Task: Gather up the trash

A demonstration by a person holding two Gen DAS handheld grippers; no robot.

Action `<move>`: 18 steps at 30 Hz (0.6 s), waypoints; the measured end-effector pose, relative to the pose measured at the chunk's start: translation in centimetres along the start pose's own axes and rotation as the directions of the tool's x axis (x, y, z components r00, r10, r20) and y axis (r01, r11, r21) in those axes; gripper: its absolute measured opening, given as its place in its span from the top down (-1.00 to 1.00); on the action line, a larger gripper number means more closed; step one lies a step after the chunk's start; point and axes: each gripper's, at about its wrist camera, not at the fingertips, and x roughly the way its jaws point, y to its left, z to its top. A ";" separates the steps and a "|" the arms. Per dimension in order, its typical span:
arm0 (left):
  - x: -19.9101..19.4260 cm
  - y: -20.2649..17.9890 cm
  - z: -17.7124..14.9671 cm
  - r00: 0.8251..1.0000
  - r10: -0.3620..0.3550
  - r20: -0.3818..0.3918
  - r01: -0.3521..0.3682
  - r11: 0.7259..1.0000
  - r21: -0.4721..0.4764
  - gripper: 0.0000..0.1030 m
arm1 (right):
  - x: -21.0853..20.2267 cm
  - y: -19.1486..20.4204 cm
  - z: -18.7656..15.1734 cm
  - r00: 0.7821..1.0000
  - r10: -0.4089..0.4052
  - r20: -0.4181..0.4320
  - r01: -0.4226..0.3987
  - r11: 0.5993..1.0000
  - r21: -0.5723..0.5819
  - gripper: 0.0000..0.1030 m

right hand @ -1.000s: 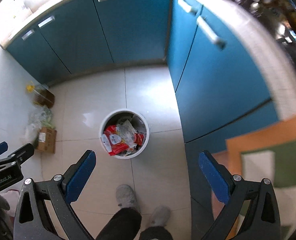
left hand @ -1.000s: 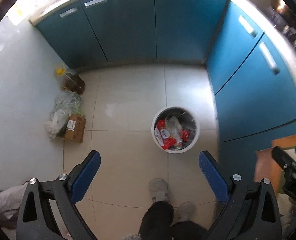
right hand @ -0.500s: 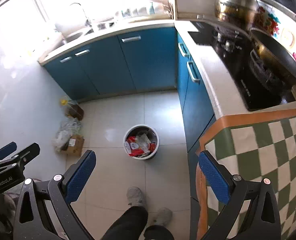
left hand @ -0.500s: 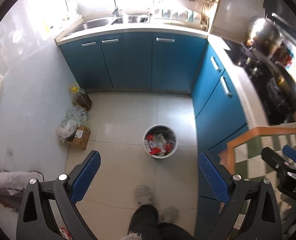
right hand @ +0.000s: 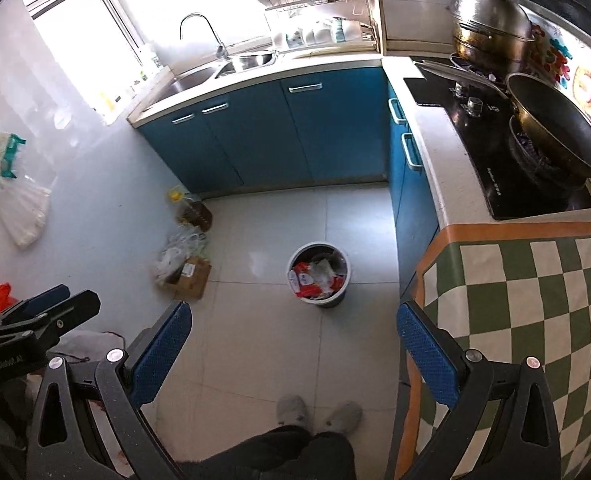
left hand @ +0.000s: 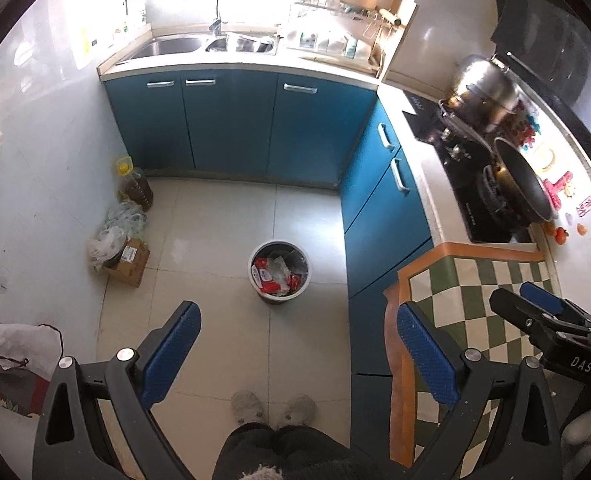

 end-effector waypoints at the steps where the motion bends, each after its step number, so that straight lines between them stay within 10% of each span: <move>1: -0.2 0.2 0.0 1.000 -0.009 0.002 0.009 1.000 -0.001 -0.95 | -0.2 0.2 -0.1 1.000 0.003 -0.002 -0.003 1.000 0.002 -1.00; 18: -2.3 1.8 -0.4 0.996 -0.082 0.031 0.082 0.997 -0.010 -0.99 | -1.0 3.5 -0.8 0.995 0.095 -0.008 -0.095 0.995 0.000 -1.00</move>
